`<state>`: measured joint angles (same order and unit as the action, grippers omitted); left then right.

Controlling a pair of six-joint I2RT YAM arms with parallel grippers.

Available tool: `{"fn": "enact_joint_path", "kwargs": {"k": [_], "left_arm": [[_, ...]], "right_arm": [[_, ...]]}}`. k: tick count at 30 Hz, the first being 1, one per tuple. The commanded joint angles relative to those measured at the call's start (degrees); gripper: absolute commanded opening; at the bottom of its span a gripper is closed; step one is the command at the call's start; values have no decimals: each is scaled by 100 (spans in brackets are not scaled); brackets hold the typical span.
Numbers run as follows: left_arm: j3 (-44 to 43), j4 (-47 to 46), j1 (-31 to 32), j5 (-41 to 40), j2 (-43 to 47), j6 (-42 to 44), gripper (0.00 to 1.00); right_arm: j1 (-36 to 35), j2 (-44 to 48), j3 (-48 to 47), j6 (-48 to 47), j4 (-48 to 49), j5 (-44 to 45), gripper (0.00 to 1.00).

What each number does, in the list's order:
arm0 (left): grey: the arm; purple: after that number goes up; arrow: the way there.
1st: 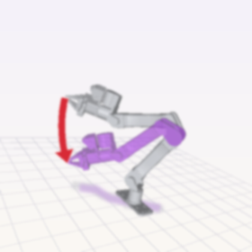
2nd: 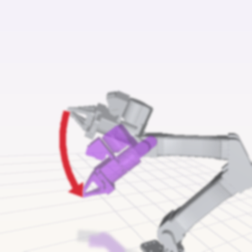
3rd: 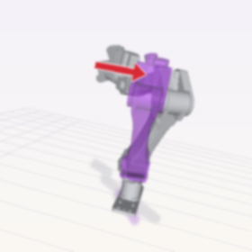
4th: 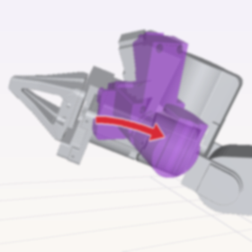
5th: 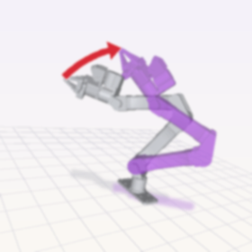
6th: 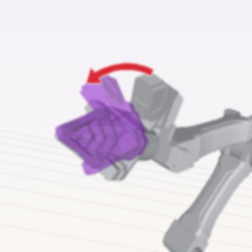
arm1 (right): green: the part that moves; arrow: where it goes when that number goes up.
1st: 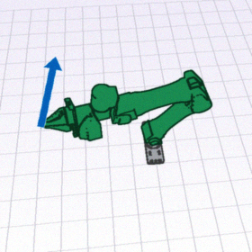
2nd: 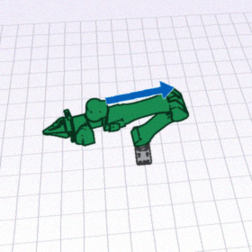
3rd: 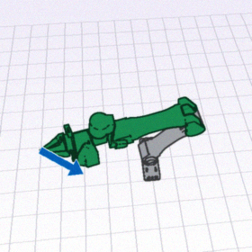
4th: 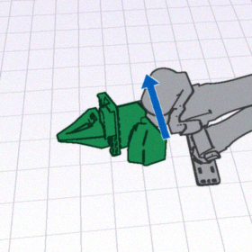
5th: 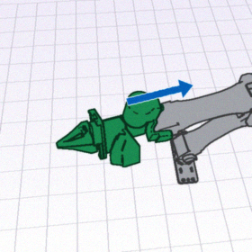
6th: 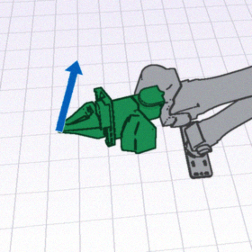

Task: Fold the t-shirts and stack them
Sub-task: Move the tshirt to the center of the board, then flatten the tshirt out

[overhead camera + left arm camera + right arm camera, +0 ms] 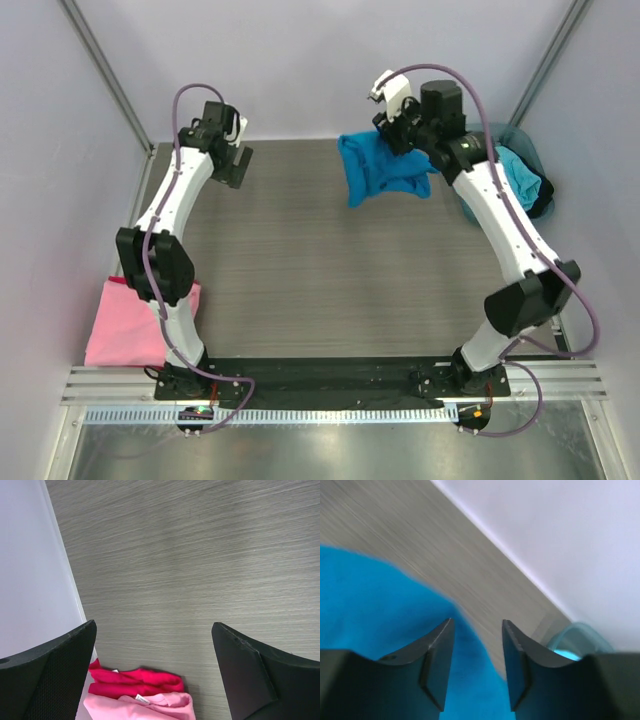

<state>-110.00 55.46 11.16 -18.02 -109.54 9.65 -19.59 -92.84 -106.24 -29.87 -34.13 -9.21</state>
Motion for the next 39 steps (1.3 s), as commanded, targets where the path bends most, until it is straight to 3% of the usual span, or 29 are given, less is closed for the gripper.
{"fn": "enact_joint_path", "kwargs": {"k": [1,4,11,17,20,25,30,39], "left_arm": [[30,-238,27,-158,424,2,98],[92,-211,27,-123,468,2,98],[242,-176,27,-70,460,-24,98],[189,-88,27,88,407,-42,98],[145,26,35,254,389,-25,97],[119,61,36,290,354,-25,96],[110,114,44,352,293,-16,96],[119,140,141,326,231,19,95]], "right_arm": [[70,-585,235,498,425,1119,50],[70,-561,418,456,398,924,51],[-166,345,2542,-438,-163,-615,49],[-484,688,4047,-915,-15,-415,45],[-484,627,4399,-1170,29,-300,38],[-371,398,4630,-759,327,-64,37],[87,240,4279,-345,767,-46,35],[518,-717,3567,-204,1163,745,33]]}}
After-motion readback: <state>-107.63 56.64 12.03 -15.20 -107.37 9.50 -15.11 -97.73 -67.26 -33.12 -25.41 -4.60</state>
